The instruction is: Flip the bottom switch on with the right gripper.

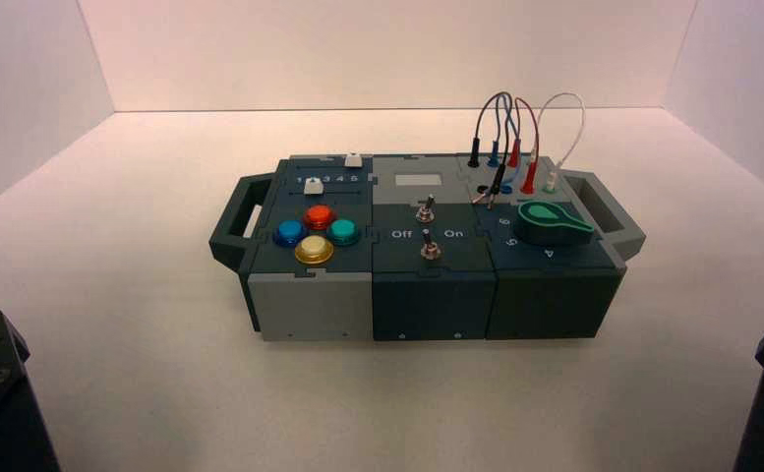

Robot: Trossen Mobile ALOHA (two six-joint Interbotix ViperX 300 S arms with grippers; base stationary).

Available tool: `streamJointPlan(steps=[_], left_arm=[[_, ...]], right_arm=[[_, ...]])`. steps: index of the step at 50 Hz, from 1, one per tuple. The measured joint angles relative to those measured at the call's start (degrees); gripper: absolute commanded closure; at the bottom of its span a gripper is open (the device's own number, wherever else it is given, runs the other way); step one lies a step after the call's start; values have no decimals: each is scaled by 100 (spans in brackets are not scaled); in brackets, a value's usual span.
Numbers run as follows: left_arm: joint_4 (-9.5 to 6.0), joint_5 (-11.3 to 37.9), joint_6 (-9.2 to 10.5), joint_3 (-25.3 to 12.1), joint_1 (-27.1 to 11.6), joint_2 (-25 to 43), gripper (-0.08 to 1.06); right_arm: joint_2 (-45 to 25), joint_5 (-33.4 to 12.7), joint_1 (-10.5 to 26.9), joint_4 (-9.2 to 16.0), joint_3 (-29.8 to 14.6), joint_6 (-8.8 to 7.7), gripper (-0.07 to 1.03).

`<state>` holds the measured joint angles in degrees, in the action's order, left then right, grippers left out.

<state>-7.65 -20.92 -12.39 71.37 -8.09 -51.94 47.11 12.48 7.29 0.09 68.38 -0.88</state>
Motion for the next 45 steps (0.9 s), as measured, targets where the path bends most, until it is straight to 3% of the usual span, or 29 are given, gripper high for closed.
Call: streamJointPlan(steps=[11,17,26,33,45], left_arm=[[0,0,0,0,0,18,101],[0,53,0,-18,0,79,101],[-9,1406,0,-519,0,185,101],[-26,2443,18,-879,0,220,101],[-176,3709,149,-1336,0,246,101]], right_arm=[[-18,-9,0,0,0,35,98],[-79,-334,18,62,-44,70,98],[-229,-1934,237,97,-729,70,99],[-237,-2619,343,105,-1169,62,98],[-299,-3595,738,299,-1749,70,99]])
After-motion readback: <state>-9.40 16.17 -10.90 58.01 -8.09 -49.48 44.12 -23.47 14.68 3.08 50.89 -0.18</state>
